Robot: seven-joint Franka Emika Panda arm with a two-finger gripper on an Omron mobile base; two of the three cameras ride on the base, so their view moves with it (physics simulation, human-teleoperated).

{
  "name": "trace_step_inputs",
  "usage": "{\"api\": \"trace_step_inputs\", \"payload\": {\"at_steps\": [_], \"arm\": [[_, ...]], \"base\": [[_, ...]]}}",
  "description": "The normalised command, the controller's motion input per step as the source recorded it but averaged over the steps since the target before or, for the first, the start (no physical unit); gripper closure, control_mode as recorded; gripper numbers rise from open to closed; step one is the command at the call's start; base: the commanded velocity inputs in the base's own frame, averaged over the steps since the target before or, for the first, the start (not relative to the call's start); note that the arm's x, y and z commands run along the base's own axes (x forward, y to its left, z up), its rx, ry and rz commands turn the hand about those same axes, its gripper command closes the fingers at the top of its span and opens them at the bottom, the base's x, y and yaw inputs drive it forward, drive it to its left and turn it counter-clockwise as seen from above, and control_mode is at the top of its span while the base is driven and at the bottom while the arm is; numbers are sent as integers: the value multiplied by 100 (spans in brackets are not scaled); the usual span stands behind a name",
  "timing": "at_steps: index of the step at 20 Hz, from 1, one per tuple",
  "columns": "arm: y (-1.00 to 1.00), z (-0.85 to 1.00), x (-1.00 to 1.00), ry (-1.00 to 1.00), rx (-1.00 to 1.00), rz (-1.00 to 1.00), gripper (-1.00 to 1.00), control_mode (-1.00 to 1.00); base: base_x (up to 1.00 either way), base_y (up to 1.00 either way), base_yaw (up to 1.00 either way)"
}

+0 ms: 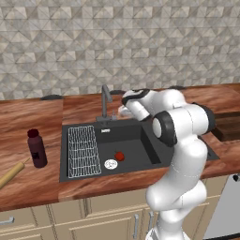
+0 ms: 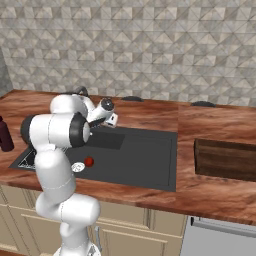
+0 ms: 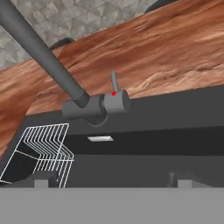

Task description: Pick up all produce items and place them in the sink. Turn on the sink faucet to wash them. Then turn the sink off and put them in the tray.

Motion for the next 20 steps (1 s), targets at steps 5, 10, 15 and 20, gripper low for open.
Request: {"api": "trace_step_inputs", "payload": {"at_steps": [5, 10, 15, 20], "arm": [[0, -48, -21, 24, -14, 2, -100, -100], [0, -65, -19, 32, -2, 0, -100, -100], [8, -50, -43, 26, 0, 0, -100, -100], [16, -59, -41, 14, 0, 0, -100, -100]], "base": [[0, 0, 0], [0, 0, 0], [0, 0, 0], [0, 0, 0]]}}
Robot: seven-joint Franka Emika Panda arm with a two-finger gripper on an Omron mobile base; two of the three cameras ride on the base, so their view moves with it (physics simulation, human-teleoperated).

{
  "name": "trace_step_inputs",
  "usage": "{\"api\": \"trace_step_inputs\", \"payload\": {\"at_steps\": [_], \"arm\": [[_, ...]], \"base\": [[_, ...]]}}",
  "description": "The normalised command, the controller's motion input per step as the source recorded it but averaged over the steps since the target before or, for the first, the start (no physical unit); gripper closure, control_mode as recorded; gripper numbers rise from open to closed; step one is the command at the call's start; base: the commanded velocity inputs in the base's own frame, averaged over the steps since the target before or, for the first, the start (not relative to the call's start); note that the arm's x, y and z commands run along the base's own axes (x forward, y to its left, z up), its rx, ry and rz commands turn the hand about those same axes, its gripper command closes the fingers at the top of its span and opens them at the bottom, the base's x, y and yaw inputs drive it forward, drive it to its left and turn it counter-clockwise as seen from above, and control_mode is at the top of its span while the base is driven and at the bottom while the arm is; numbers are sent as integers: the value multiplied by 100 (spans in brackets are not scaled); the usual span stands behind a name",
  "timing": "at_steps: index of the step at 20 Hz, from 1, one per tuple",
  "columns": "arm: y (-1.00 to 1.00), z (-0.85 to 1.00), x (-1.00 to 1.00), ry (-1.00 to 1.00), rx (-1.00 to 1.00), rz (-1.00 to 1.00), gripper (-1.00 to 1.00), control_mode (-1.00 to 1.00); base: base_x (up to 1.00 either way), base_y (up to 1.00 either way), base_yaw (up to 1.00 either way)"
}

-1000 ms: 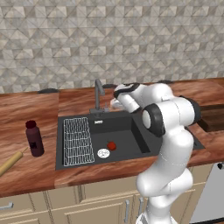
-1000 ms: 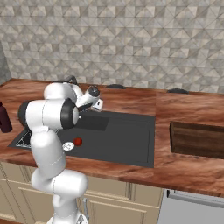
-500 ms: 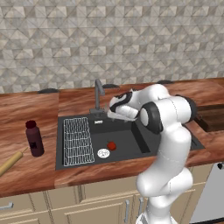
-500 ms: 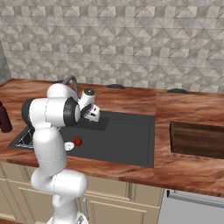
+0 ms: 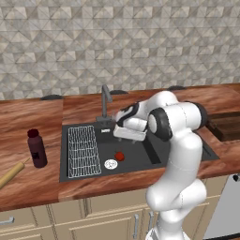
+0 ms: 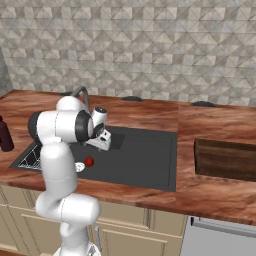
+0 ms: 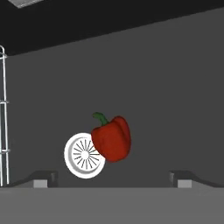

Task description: Pick up all produce items and place them in the sink. Turn on the sink faucet to wash them. Then turn the sink off and put them in the tray.

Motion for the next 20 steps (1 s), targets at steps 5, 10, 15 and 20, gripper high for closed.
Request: {"api": "trace_step_inputs", "payload": {"at_steps": [5, 10, 15, 20], "arm": [[14, -64, -35, 0, 0, 1, -100, -100], [11, -45, -12, -10, 0, 5, -100, -100], [13, -42, 3, -14, -2, 6, -100, -100], [11, -24, 13, -11, -2, 4, -100, -100]], "base": [[0, 0, 0], [0, 0, 0], [0, 0, 0], [0, 0, 0]]}}
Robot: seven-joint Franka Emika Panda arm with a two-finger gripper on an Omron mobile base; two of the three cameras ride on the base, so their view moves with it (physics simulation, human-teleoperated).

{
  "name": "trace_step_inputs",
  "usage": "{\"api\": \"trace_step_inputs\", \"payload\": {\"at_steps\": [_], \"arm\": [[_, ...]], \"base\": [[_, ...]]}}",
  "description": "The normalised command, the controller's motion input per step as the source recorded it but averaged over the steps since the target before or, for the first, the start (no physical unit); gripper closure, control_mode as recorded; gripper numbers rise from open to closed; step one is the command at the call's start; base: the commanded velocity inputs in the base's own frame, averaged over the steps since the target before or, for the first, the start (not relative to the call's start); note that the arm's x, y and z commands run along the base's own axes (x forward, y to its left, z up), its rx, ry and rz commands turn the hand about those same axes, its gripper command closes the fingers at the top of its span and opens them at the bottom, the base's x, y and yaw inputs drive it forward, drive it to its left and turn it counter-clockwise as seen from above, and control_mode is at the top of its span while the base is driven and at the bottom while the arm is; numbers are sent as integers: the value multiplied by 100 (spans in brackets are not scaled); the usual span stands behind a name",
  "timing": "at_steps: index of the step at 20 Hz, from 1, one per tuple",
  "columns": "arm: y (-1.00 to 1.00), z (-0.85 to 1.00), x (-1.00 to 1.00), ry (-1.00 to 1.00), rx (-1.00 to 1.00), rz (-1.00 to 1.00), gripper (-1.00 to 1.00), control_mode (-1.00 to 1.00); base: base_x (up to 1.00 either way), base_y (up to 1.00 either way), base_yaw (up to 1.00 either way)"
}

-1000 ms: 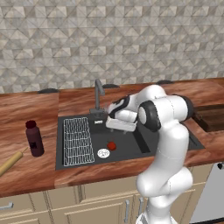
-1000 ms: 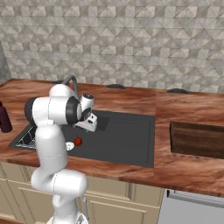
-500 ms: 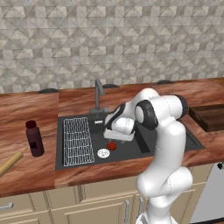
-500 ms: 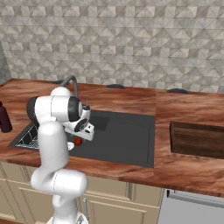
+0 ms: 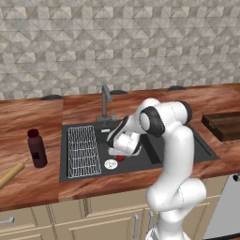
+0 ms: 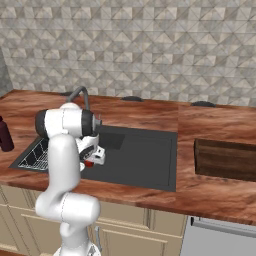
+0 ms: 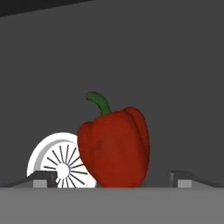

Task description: Pick up all produce items and place them in the sink. Turn on the sink faucet to wash them. Then turn the sink off and put them in the tray.

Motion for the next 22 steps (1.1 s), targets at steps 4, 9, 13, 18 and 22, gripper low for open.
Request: {"api": "trace_step_inputs", "payload": {"at_steps": [4, 9, 13, 18, 22], "arm": [[6, -19, 0, -9, -3, 3, -100, -100], [4, -23, 7, -8, -4, 2, -100, -100], [19, -23, 26, -5, -4, 1, 100, -100], [5, -11, 20, -8, -3, 0, 100, -100], [0, -2, 1, -10, -1, 0, 100, -100]], "base": [[0, 0, 0], [0, 0, 0], [0, 0, 0], [0, 0, 0], [0, 0, 0]]}}
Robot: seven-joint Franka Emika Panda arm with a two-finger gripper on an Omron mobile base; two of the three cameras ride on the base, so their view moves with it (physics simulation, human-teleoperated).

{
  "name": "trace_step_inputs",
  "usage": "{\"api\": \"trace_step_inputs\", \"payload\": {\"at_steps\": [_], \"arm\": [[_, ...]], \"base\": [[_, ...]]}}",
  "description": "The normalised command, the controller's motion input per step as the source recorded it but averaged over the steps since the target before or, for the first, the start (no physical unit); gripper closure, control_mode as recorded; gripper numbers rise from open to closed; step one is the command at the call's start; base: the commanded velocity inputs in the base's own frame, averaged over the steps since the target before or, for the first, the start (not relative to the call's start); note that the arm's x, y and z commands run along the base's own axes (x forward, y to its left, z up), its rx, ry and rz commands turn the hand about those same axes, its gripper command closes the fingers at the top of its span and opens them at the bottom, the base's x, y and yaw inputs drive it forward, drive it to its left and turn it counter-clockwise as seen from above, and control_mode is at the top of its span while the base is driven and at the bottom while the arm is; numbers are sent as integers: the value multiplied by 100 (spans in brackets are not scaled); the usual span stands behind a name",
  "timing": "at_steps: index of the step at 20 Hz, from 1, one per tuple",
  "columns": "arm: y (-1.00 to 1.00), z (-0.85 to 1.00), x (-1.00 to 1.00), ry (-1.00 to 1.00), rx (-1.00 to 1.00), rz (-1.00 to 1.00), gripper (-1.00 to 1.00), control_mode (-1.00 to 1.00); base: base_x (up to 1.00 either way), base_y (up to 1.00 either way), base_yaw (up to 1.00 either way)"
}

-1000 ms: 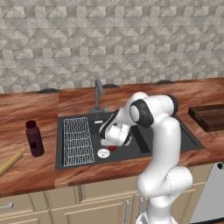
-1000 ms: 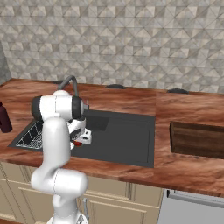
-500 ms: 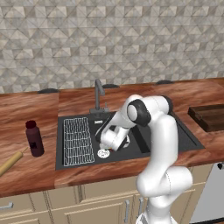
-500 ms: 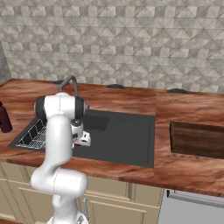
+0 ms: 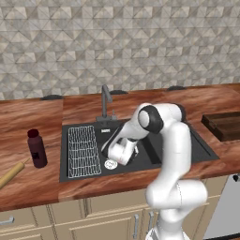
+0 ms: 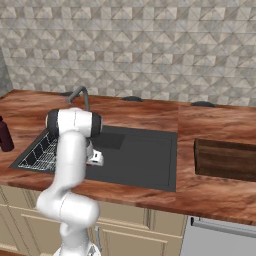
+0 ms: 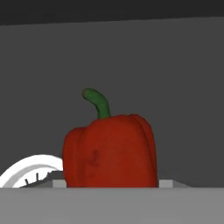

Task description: Pick up all produce items and place them in the sink. Turn on the sink faucet to wash them. Then turn the sink off and put them in the tray.

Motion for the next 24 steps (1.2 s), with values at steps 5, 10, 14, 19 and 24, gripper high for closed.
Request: {"api": "trace_step_inputs", "payload": {"at_steps": [5, 10, 14, 19, 24], "arm": [[-8, 76, -37, -23, 0, 0, 100, -100], [-36, 100, -37, -27, 0, 0, 100, -100], [-51, 100, -6, -21, 0, 0, 100, -100], [-22, 100, 0, -9, 0, 0, 100, -100], [-6, 100, 0, -2, 0, 0, 100, -100]], "base": [[0, 0, 0], [0, 0, 0], [0, 0, 0], [0, 0, 0], [0, 0, 0]]}}
